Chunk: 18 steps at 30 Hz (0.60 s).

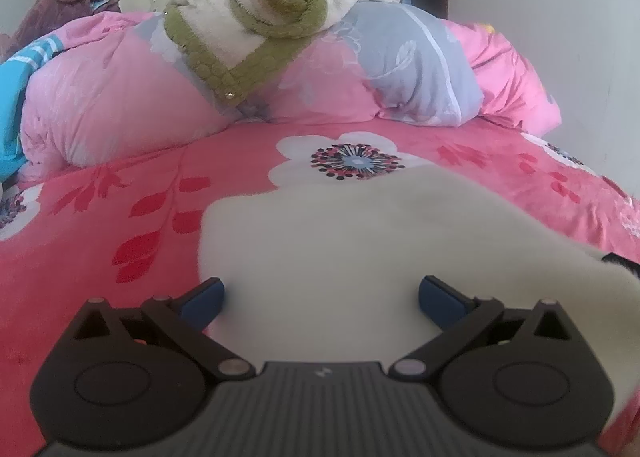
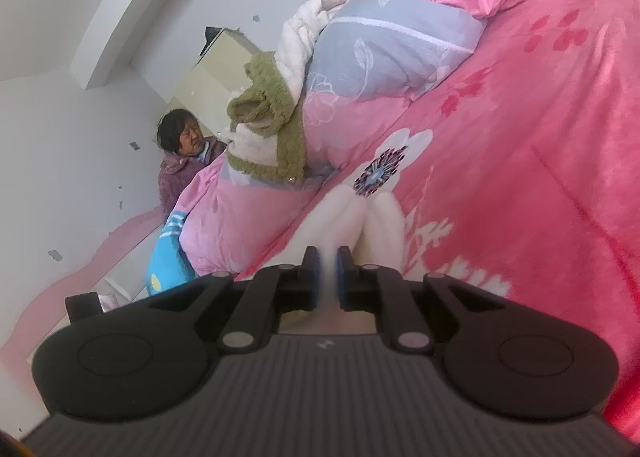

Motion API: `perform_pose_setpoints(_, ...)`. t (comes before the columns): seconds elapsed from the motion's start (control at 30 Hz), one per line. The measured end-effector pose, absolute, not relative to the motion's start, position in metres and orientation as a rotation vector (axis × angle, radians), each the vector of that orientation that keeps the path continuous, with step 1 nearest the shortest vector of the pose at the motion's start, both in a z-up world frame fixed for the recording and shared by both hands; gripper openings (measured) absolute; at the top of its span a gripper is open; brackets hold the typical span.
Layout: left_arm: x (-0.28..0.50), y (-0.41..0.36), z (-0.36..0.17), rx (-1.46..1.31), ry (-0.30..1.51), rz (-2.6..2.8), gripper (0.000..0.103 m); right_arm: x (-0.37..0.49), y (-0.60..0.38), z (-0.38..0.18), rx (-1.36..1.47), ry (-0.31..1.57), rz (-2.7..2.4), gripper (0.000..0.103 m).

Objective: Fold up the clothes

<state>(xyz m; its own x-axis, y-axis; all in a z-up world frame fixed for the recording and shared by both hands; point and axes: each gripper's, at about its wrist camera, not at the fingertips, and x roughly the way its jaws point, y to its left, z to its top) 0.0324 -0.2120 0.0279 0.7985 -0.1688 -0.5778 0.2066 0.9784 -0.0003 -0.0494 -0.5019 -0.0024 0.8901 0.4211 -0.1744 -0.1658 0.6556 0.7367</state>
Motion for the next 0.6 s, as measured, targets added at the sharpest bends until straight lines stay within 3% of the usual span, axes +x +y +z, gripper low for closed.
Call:
perform_pose_setpoints(0.13,0.030,-0.213,0.025,0.075,0.598,-0.204,0.103,-0.043,-0.499,-0.006,0.752,0.426,0.286,0.009)
perform_pose_setpoints(0.23,0.030,-0.208,0.026,0.051,0.605,-0.220,0.103,-0.041,-0.506,-0.013,0.791,0.479,0.211,0.024)
perform_pose_setpoints(0.33,0.029,-0.200,0.029,0.016,0.623,-0.245,0.103,-0.059,-0.517,-0.006,0.808,0.370,0.176,0.024)
perform_pose_setpoints(0.6,-0.006,-0.173,0.037,-0.054,0.585,-0.293,0.102,-0.093,-0.425,0.070,0.214,0.185,0.391,0.022)
